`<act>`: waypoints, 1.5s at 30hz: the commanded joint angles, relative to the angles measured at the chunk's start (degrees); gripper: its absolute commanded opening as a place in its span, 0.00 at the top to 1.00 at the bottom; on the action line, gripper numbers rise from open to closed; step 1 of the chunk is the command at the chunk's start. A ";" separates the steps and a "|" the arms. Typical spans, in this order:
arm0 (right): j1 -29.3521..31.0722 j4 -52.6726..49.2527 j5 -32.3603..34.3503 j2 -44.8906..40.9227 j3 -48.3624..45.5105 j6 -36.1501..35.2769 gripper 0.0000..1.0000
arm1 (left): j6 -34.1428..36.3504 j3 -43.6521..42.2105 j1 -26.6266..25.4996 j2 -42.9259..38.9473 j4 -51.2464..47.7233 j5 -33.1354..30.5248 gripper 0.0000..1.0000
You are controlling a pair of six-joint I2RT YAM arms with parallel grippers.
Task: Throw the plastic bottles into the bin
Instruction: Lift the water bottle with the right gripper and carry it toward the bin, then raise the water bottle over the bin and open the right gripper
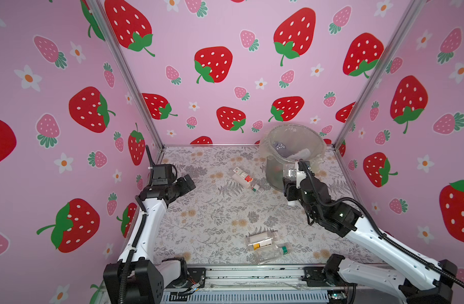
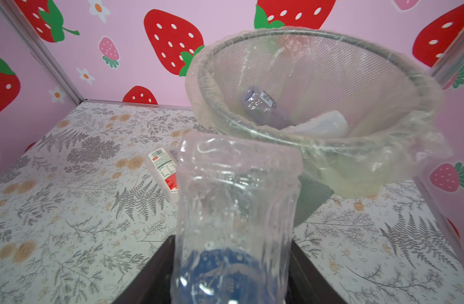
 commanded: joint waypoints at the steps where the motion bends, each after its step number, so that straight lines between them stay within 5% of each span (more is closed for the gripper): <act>1: -2.14 -1.66 0.23 -3.16 -0.49 -1.80 0.39 | -0.33 2.58 0.31 -0.71 -0.28 1.96 0.01; 8: -8.28 -4.66 0.46 -7.18 0.38 0.53 0.40 | -0.32 2.53 0.29 -0.55 -0.33 3.00 0.01; 14: -15.10 -4.26 -5.81 -8.04 0.46 1.54 0.40 | -0.32 2.53 0.31 -0.88 -0.34 3.35 0.01; 32: -16.15 1.04 -9.13 -3.92 8.66 0.79 0.41 | 0.12 2.74 0.31 -0.90 -0.51 3.58 0.01; 37: -18.69 1.23 -10.06 7.13 19.23 -1.40 0.40 | 0.19 2.80 0.31 -0.64 -0.62 3.55 0.01; 42: -26.25 -1.31 -19.35 22.75 38.61 -1.45 0.39 | 0.30 2.88 0.29 -0.38 -0.70 3.47 0.01; 45: -30.06 -8.58 -23.34 34.12 53.02 -1.57 0.23 | 0.51 3.15 0.26 -0.29 -0.98 3.44 0.01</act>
